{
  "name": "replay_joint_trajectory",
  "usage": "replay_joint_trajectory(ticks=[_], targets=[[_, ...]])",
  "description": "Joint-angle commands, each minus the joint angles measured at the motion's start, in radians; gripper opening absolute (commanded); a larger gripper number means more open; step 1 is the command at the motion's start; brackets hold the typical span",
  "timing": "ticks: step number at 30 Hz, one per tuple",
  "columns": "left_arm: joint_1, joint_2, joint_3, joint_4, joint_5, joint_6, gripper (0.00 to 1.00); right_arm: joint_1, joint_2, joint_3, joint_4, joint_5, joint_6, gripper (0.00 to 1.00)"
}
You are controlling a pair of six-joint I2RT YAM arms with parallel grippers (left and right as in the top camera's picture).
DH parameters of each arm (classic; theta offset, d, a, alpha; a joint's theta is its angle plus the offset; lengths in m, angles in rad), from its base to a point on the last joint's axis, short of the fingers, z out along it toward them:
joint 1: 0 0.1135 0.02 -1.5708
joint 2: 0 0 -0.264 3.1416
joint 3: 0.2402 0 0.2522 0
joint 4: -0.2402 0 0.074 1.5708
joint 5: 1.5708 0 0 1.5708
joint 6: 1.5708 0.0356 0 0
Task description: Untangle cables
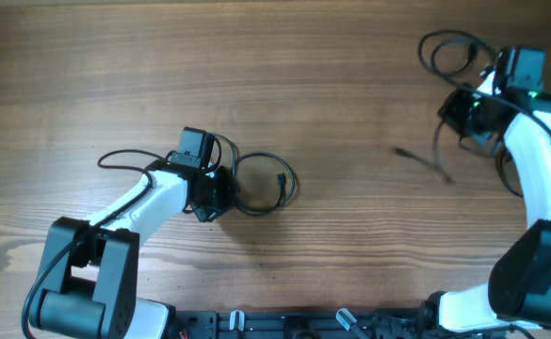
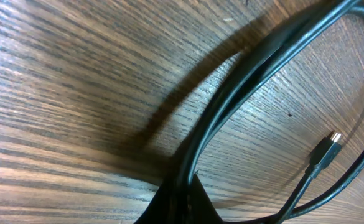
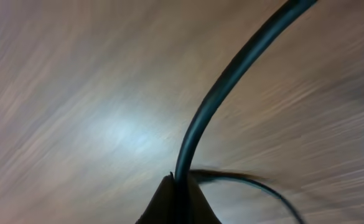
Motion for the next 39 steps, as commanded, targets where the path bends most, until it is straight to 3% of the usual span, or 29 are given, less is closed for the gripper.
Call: replay_joint_trajectory(ticks=[1,3,5,6,11,16,19,20,21,22,23,26,28,34,36,39], targets=[[0.005,0.053,-0.050,-0.005,-0.178,-0.010,0.04,0.002,0.006,0.012,-0.020,0.184,-0.045,0.22],[0.005,0.053,-0.050,-0.008,-0.179,-0.009,0.04,0.003,0.023,0.012,-0.023,0.158,-0.053,0.69],[0.005,0.053,-0.050,-0.008,-0.179,-0.009,0.04,0.003,0.036,0.012,-0.019,0.089,-0.090,0.95],[0.005,0.053,-0.050,-0.007,-0.179,-0.009,0.04,0.003,0.042,0.012,-0.023,0.087,-0.097,1.00],[0.005,0.053,-0.050,-0.006,-0.179,-0.009,0.04,0.016,0.050,0.012,-0.039,0.027,-0.099,1.00],[0.005,0.053,-0.050,-0.004,-0.166,-0.006,0.04,0.098,0.053,0.012,-0.071,-0.199,-0.203,0.99],[0.005,0.053,-0.049,0.034,-0.083,0.066,0.04,0.175,0.054,0.011,-0.092,-0.225,-0.203,0.99],[0.005,0.053,-0.049,0.059,-0.036,0.072,0.09,0.206,0.055,0.011,-0.095,-0.225,-0.203,0.99],[0.005,0.053,-0.049,0.086,0.004,0.072,0.20,0.242,0.054,0.011,-0.094,-0.225,-0.203,1.00],[0.005,0.053,-0.049,0.111,0.032,0.072,0.51,0.280,0.055,0.011,-0.090,-0.225,-0.202,0.99],[0.005,0.053,-0.048,0.131,0.059,0.072,0.65,0.312,0.055,0.011,-0.085,-0.225,-0.200,0.99],[0.005,0.052,-0.012,0.088,0.108,0.074,0.80,0.402,0.055,0.011,-0.074,-0.225,-0.193,0.99],[0.005,0.051,0.038,0.013,0.107,0.097,0.99,0.456,0.055,0.011,-0.062,-0.225,-0.193,1.00],[0.039,0.035,0.272,-0.293,0.021,0.206,1.00,0.606,0.055,0.011,-0.013,-0.225,-0.192,0.99],[0.060,0.035,0.334,-0.356,0.015,0.243,1.00,0.642,0.055,0.011,0.004,-0.225,-0.169,0.99],[0.130,0.035,0.381,-0.402,-0.111,0.254,1.00,0.705,0.055,0.011,0.037,-0.222,-0.122,1.00]])
